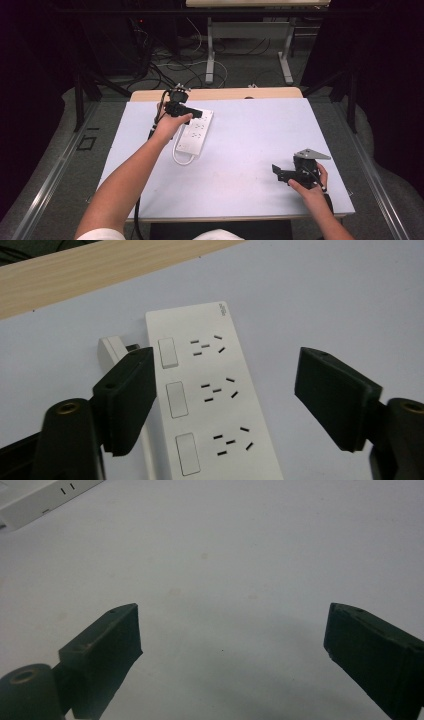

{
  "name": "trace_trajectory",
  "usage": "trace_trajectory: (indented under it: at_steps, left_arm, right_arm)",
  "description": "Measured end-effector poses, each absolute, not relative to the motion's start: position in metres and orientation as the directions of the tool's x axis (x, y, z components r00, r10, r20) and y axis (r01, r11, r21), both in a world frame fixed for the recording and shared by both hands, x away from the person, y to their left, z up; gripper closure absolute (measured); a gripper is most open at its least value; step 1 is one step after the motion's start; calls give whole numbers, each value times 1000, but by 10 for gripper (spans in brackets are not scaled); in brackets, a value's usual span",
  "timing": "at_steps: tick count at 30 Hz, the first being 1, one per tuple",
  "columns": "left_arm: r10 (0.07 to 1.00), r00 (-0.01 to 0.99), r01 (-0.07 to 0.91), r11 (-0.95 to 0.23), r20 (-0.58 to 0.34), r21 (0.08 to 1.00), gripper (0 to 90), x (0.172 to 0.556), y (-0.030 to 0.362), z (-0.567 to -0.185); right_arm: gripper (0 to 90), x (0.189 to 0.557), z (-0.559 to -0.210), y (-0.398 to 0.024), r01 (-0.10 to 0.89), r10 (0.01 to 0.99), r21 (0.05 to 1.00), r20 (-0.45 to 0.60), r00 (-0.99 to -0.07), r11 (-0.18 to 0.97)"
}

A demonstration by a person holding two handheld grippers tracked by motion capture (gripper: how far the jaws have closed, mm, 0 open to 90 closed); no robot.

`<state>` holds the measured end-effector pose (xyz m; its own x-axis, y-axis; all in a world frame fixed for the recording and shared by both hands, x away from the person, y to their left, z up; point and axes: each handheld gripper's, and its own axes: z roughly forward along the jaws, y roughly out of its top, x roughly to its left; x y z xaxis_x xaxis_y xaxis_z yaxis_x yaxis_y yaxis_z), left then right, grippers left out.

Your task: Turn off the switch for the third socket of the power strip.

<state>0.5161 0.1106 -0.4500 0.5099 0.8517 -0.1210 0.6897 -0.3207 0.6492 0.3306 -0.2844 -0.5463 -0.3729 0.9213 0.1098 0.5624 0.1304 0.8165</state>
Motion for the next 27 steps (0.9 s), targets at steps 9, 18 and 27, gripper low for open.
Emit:
trace_trajectory:
  at_steps: [9, 18, 27]
  left_arm:
    - [840, 520, 676, -295, -154, 675, 2, 501, 118, -447]
    - [817, 547, 659, -283, -185, 697, 3, 478, 126, -442]
    - [810, 560, 642, -289, -177, 710, 3, 458, 131, -436]
  right_arm:
    - [76, 330, -546, -283, 563, 922, 816, 110, -371, 129]
    - [76, 330, -546, -284, 560, 922, 818, 104, -373, 134]
    - [76, 330, -546, -283, 558, 923, 819, 102, -370, 133]
